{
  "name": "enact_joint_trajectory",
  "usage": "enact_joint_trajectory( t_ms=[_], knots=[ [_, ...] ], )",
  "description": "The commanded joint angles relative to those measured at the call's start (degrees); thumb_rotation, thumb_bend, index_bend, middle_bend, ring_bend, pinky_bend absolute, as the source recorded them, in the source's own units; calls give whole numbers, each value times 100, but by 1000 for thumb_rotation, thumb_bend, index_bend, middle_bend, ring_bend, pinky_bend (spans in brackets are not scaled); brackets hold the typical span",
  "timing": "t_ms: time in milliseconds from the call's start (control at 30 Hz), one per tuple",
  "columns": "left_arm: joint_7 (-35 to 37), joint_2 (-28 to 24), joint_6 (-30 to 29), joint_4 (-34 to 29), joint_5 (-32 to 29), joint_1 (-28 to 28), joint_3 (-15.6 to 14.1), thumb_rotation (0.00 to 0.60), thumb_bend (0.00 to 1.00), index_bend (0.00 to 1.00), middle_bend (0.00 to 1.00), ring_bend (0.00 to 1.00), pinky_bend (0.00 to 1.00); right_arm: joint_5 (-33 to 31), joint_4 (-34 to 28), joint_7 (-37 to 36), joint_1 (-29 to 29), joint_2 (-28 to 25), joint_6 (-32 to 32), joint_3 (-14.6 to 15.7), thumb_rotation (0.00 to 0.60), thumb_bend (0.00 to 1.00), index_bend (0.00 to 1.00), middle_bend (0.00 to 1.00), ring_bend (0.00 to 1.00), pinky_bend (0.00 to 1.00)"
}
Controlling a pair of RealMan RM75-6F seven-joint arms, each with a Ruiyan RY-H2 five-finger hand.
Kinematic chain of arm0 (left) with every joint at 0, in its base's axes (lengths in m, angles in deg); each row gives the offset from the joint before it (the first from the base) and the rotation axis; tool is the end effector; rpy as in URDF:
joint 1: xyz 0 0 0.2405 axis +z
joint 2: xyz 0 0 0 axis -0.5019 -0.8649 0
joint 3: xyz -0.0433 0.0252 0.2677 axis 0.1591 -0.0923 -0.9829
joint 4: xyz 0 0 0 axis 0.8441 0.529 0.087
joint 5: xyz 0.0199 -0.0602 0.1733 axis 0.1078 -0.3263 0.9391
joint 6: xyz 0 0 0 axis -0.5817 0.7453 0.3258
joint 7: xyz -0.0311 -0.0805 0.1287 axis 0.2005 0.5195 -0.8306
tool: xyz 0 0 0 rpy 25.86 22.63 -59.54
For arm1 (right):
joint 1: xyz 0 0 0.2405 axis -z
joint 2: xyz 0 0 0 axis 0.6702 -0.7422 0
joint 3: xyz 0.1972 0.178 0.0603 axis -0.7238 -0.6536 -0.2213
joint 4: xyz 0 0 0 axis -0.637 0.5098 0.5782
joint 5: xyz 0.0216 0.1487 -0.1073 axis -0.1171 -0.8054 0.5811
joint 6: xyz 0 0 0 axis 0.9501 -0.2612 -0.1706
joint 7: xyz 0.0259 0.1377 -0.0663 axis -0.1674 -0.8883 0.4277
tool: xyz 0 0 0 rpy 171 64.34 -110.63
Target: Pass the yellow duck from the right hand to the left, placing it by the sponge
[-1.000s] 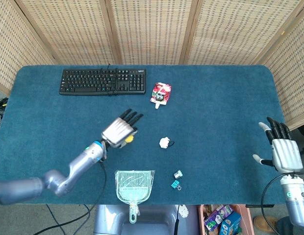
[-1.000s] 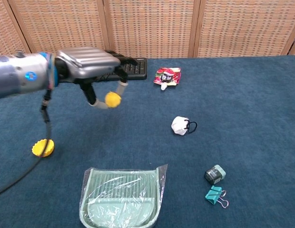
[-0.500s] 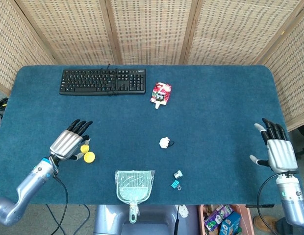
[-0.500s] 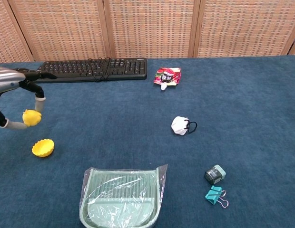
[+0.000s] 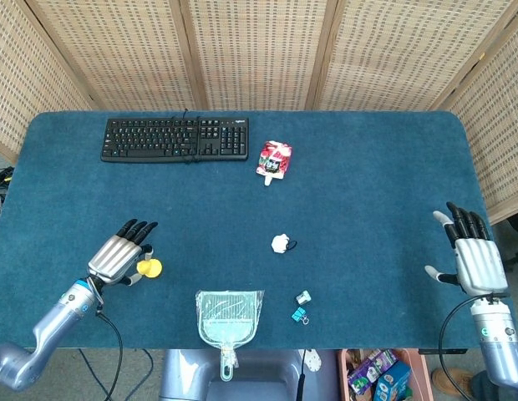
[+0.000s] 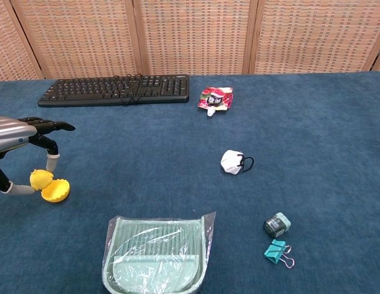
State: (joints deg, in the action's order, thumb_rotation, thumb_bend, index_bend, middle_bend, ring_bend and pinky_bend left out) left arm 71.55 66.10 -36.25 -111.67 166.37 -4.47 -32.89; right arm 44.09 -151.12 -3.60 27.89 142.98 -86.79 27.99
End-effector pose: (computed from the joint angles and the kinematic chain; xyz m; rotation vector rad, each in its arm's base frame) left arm -0.2525 0.3054 0.0520 -2.0304 -0.8024 -0.6837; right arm -0.3053 -0.2604 0.1860 1.3882 -0.8771 0.8936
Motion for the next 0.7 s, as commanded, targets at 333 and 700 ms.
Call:
enact_joint_trajectory(
  t_ms=[333, 700],
  knots=[
    [-194, 128, 248, 96, -137, 7, 135, 600, 310, 528, 0, 0, 0, 5, 4, -38, 9, -16, 2, -15, 600, 0, 10, 0, 0, 0],
    [-40, 161, 356, 168, -103, 39, 186, 600, 155, 218, 0, 0, 0, -5, 9, -19, 13, -10, 6, -23, 600, 0, 10, 0, 0, 0]
  ],
)
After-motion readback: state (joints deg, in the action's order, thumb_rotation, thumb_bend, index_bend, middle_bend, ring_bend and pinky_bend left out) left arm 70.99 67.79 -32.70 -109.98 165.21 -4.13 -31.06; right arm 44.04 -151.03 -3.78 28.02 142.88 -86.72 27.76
